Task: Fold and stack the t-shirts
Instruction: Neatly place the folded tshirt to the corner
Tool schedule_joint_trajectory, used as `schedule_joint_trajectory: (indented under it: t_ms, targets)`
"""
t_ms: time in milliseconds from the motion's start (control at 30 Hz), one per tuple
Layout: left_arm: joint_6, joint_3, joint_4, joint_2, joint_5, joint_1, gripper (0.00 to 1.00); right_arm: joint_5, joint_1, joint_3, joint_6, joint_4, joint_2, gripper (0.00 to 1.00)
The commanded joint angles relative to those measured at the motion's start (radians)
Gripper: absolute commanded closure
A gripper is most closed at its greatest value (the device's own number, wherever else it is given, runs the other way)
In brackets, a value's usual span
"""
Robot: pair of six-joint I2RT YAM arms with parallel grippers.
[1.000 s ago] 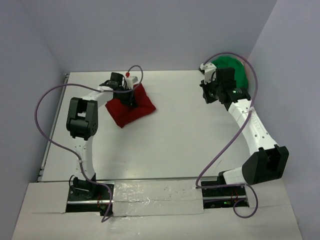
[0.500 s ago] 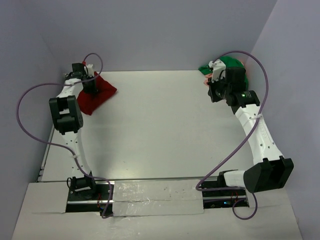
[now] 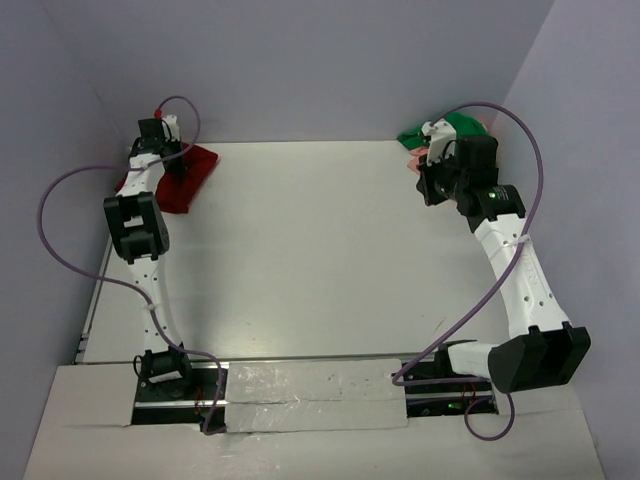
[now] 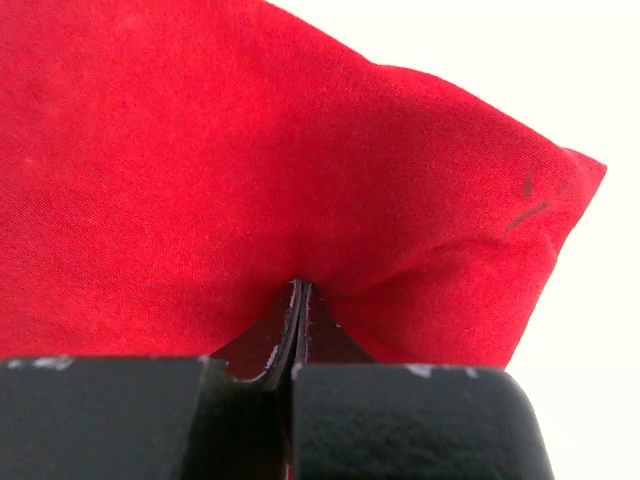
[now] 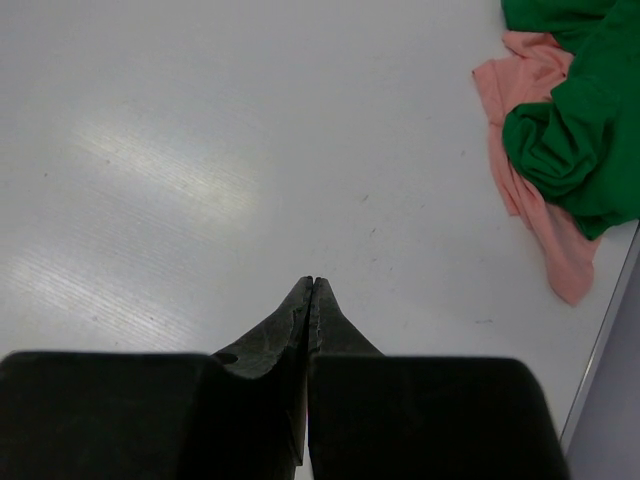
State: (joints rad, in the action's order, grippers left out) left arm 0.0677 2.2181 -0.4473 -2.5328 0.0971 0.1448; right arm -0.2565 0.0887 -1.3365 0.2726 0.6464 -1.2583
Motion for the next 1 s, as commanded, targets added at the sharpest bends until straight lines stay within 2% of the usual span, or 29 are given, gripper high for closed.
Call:
schedule_joint_trajectory:
  t_ms: [0, 33, 67, 167, 333, 367, 467, 500, 600, 667, 800, 867, 967]
  targets:
    - [-0.026, 0.058, 0.136, -0.018, -0.091, 0.009, 1.00, -0.021, -0.010, 0.005, -0.015, -0.017, 0.046, 1.00]
    - [-0.028, 0.066, 0.169, -0.021, -0.099, 0.012, 1.00, -0.020, -0.012, 0.008, -0.015, -0.019, 0.049, 1.00]
    - [-0.032, 0.087, 0.165, -0.030, -0.164, 0.015, 1.00, -0.015, -0.012, 0.008, -0.016, -0.017, 0.057, 1.00]
    - [-0.048, 0.189, 0.121, -0.079, -0.244, 0.038, 1.00, -0.015, -0.017, 0.022, -0.016, -0.021, 0.079, 1.00]
    - [-0.093, 0.112, 0.185, -0.046, -0.275, 0.130, 1.00, -0.029, -0.020, 0.051, -0.016, -0.028, 0.106, 1.00]
    - [-0.109, 0.089, 0.194, -0.025, -0.252, 0.143, 1.00, -0.032, -0.020, 0.054, -0.016, -0.033, 0.108, 1.00]
    - [-0.135, -0.067, 0.237, 0.118, -0.058, 0.168, 1.00, -0.030, -0.020, 0.056, -0.018, -0.036, 0.097, 1.00]
    - [-0.135, -0.171, 0.264, 0.165, -0.010, 0.170, 1.00, -0.030, -0.020, 0.056, -0.019, -0.037, 0.094, 1.00]
    - [-0.122, -0.378, 0.282, 0.426, 0.206, 0.167, 1.00, -0.023, -0.018, 0.060, -0.019, -0.037, 0.074, 1.00]
    - [-0.100, -0.457, 0.260, 0.515, 0.344, 0.154, 1.00, -0.027, -0.018, 0.066, -0.016, -0.036, 0.065, 1.00]
    - [-0.009, -0.670, 0.245, 0.713, 0.429, 0.121, 1.00, -0.043, -0.020, 0.071, -0.016, -0.034, 0.054, 1.00]
    - [0.021, -0.722, 0.248, 0.749, 0.461, 0.099, 1.00, -0.046, -0.020, 0.060, -0.026, -0.028, 0.039, 1.00]
    - [0.079, -0.721, 0.175, 0.729, 0.446, 0.068, 1.00, -0.066, -0.020, 0.054, -0.024, -0.017, 0.025, 1.00]
